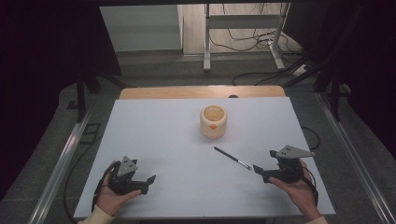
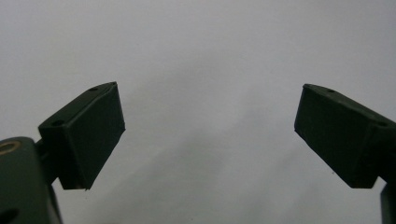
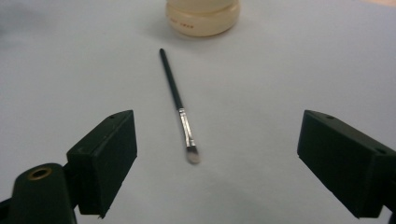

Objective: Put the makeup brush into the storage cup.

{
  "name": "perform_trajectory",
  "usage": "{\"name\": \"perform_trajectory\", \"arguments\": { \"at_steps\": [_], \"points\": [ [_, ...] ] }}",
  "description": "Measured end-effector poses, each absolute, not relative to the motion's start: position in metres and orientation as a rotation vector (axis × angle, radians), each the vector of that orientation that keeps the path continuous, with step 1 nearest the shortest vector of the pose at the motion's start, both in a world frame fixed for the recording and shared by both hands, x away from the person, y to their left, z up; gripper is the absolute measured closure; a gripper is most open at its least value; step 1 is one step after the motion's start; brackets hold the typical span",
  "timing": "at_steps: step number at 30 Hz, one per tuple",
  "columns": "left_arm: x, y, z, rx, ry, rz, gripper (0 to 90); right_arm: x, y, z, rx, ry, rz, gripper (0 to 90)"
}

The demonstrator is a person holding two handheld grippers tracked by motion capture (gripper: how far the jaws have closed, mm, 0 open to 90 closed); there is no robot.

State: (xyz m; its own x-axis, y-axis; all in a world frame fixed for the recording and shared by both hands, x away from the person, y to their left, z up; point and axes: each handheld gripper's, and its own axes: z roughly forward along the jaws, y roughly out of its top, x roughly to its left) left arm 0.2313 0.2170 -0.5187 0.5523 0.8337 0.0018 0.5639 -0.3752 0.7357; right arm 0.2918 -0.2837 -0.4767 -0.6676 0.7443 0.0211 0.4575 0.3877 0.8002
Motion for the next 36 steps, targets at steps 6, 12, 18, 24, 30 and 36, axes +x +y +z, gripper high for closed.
{"name": "perform_trajectory", "arguments": {
  "at_steps": [6,12,18,24,30,36],
  "points": [
    [0.231,0.217,-0.518,2.086,1.123,0.494,8.6,0.293,-0.280,-0.468,1.026,2.332,1.115,12.8],
    [0.231,0.217,-0.518,2.083,1.125,0.497,8.7,0.298,-0.272,-0.463,0.991,2.372,1.091,12.9],
    [0.232,0.218,-0.518,2.079,1.128,0.487,8.7,0.306,-0.260,-0.458,0.946,2.437,1.044,12.0],
    [0.231,0.219,-0.517,2.076,1.127,0.488,8.9,0.312,-0.252,-0.452,0.923,2.468,1.013,11.3],
    [0.231,0.218,-0.518,2.082,1.122,0.490,8.9,0.320,-0.246,-0.449,0.914,2.476,1.009,10.7],
    [0.231,0.217,-0.518,2.086,1.121,0.490,9.0,0.326,-0.242,-0.452,0.917,2.496,0.985,10.8]
  ]
}}
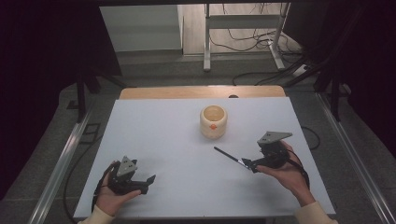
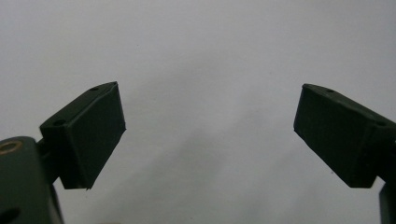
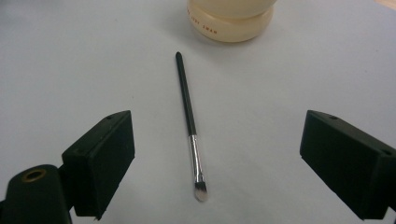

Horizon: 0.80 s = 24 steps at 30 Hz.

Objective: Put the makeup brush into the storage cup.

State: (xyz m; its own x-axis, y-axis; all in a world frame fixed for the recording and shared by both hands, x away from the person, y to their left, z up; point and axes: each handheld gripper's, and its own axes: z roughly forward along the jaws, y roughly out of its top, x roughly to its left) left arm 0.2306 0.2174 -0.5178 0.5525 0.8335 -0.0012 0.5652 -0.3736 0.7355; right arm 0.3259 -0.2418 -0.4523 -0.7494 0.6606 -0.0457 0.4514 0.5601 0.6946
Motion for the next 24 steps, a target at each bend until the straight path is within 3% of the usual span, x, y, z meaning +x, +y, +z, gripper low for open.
{"name": "perform_trajectory", "arguments": {
  "at_steps": [24],
  "points": [
    [0.231,0.216,-0.518,2.090,1.113,0.491,9.1,0.338,-0.224,-0.459,0.897,2.558,0.926,11.5]
  ]
}}
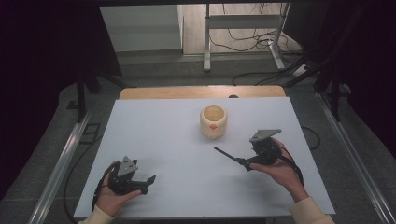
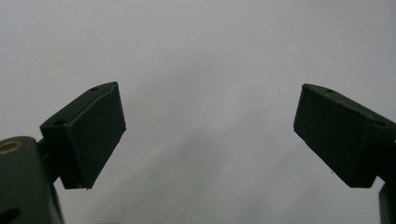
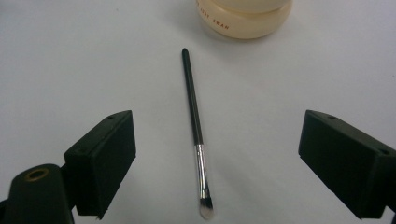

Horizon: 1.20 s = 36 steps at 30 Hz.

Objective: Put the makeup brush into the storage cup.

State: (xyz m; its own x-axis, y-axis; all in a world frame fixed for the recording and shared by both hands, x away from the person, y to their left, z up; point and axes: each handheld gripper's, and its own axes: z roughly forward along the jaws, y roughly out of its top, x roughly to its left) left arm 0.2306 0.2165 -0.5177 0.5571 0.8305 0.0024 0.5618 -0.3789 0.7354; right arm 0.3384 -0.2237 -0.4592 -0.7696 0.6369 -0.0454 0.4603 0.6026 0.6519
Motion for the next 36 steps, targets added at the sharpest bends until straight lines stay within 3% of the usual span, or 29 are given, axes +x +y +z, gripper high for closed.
{"name": "perform_trajectory", "arguments": {
  "at_steps": [36],
  "points": [
    [0.230,0.217,-0.517,2.089,1.111,0.495,9.2,0.359,-0.184,-0.478,0.865,2.733,0.685,21.8]
  ]
}}
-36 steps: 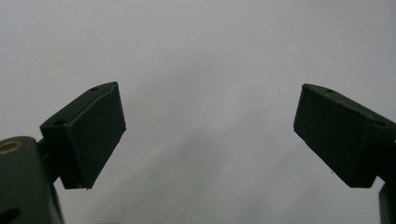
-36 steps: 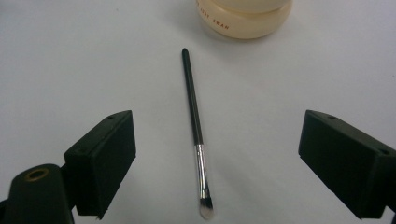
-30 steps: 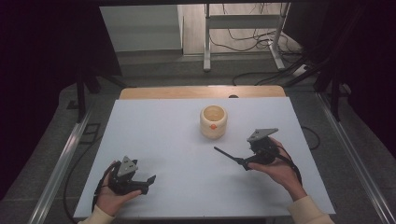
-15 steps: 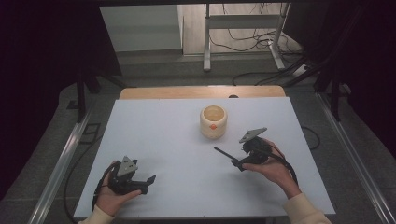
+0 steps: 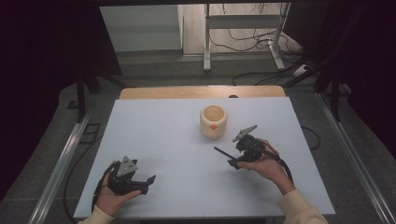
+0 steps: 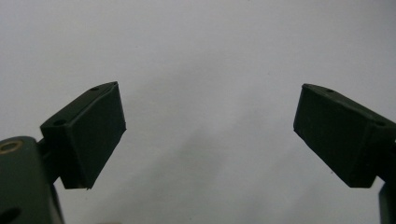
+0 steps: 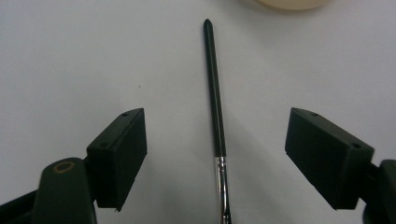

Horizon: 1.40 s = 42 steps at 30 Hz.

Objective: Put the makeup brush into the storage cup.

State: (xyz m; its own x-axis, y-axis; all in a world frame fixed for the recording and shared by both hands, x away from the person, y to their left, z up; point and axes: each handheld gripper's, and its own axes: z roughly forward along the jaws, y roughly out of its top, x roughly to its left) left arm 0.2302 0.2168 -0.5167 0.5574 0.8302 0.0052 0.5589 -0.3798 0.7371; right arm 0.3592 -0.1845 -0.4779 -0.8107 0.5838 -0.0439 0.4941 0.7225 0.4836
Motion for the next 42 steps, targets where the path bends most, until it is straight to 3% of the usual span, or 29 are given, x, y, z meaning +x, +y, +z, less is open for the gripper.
{"name": "perform_trajectory", "arguments": {
  "at_steps": [42],
  "points": [
    [0.229,0.219,-0.515,2.085,1.109,0.501,9.2,0.370,-0.165,-0.495,0.815,2.914,0.344,72.9]
  ]
}}
